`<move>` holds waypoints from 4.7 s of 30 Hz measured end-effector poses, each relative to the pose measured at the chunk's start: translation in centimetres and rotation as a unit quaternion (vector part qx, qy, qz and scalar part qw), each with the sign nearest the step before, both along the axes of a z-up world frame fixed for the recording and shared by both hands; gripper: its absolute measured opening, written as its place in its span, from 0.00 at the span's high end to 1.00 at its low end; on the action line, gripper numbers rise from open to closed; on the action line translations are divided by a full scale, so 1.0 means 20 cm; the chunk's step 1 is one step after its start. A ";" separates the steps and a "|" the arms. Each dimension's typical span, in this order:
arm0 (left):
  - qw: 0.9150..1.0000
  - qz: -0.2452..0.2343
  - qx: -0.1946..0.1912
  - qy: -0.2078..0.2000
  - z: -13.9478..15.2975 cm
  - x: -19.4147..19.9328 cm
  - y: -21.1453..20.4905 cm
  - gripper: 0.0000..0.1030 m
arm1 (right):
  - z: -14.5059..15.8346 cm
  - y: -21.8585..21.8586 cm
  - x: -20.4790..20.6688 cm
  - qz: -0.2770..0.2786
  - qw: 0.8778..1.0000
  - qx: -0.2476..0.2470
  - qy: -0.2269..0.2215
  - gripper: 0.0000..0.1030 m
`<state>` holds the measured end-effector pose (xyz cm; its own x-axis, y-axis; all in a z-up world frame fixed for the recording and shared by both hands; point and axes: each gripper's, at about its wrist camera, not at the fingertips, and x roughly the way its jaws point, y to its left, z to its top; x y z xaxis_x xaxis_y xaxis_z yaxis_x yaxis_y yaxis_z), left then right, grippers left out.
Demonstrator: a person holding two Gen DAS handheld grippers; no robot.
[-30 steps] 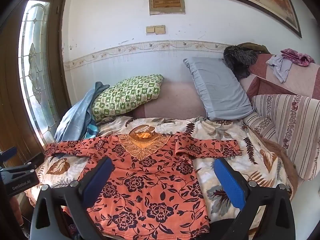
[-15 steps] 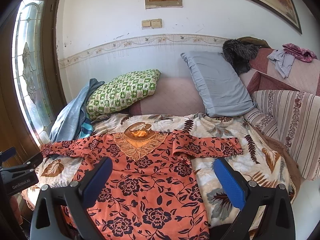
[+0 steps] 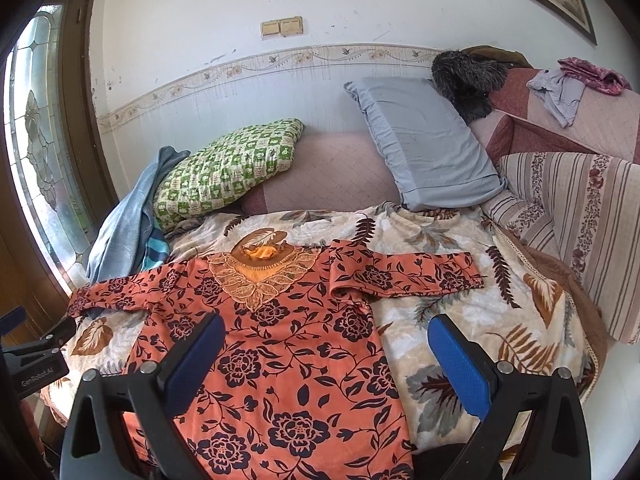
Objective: Fold small clothes
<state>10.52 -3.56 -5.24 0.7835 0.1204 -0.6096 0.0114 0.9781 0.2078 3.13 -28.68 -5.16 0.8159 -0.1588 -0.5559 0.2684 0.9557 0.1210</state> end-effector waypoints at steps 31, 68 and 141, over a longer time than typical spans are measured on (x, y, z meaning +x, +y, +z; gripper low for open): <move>1.000 0.004 -0.008 0.007 -0.03 0.03 0.04 0.00 | -0.02 0.13 0.08 0.030 0.999 -0.012 0.017 0.00; 0.990 -0.032 -0.050 0.124 -0.31 0.13 0.06 0.00 | -0.15 -0.01 0.12 0.013 0.999 0.009 0.044 0.00; 0.974 0.010 0.037 0.222 -0.63 0.34 0.02 0.00 | -1.01 0.64 1.74 0.295 0.932 -0.133 0.164 0.37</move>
<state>17.33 -3.20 -17.86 0.4416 0.1894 -0.8770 0.0976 0.9615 0.2568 38.02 -15.89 -25.46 0.5976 0.0948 -0.7961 -0.3319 0.9332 -0.1380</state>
